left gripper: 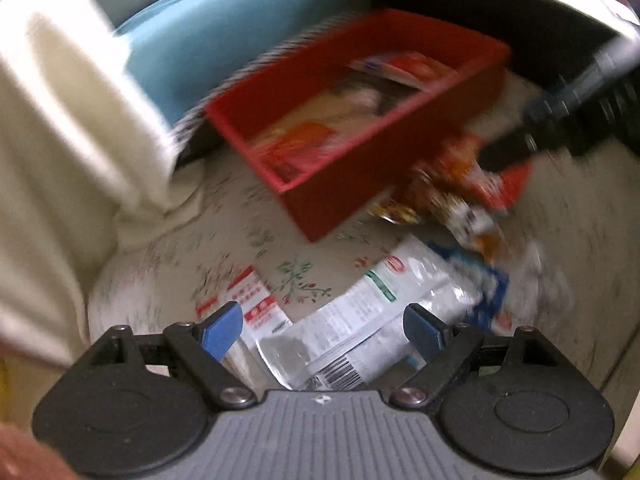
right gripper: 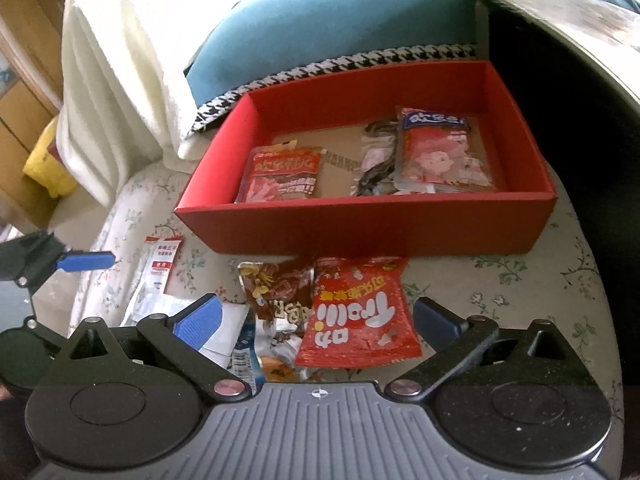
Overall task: Organize snacks
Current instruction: 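Grasp the white-and-green packet with left gripper while right gripper moves toward the clear wrapped snack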
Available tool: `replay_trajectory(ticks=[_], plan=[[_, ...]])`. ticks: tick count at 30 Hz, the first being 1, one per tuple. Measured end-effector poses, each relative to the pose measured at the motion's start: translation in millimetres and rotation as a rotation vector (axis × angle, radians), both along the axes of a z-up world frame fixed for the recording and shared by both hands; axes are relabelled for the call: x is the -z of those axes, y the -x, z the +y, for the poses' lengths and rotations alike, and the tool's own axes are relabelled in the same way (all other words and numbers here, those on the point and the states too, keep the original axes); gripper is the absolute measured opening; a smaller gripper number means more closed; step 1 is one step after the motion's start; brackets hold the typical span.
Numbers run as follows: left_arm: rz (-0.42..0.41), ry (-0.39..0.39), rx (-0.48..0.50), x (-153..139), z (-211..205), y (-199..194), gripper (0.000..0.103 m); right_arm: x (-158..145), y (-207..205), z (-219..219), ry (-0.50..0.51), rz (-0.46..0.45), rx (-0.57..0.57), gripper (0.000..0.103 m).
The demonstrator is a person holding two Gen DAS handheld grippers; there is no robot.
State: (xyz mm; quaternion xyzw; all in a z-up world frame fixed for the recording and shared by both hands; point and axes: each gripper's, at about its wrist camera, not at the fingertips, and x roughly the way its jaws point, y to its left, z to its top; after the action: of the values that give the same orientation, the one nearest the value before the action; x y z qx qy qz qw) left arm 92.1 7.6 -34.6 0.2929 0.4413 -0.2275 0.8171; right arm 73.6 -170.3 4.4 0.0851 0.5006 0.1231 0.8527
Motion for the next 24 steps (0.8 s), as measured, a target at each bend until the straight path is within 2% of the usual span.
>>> replay_trajectory(ticks=[6,9,11,14,16,17,20,24], plan=[[0.177,-0.041,0.192,16,-10,-9,0.082,10,-4,-2,-0.014,0.049,-0.002,0.103],[0.220,-0.067,0.263,26,-16,-13,0.082,16,-6,2,-0.011,0.070,-0.017,0.103],[0.217,-0.087,0.285,34,-19,-19,0.082,20,-8,5,-0.012,0.088,-0.022,0.103],[0.294,-0.037,0.254,38,-17,-31,0.081,26,-12,7,-0.011,0.119,-0.012,0.103],[0.324,-0.010,0.221,38,-13,-32,0.072,25,-14,5,-0.012,0.115,-0.005,0.103],[0.332,-0.003,0.212,38,-12,-29,0.064,25,-15,5,-0.016,0.113,-0.001,0.103],[0.347,0.019,0.148,35,-9,-16,0.052,23,-15,4,-0.010,0.105,0.003,0.103],[0.345,0.054,0.042,34,-8,3,0.049,25,-13,6,0.003,0.112,-0.016,0.103]])
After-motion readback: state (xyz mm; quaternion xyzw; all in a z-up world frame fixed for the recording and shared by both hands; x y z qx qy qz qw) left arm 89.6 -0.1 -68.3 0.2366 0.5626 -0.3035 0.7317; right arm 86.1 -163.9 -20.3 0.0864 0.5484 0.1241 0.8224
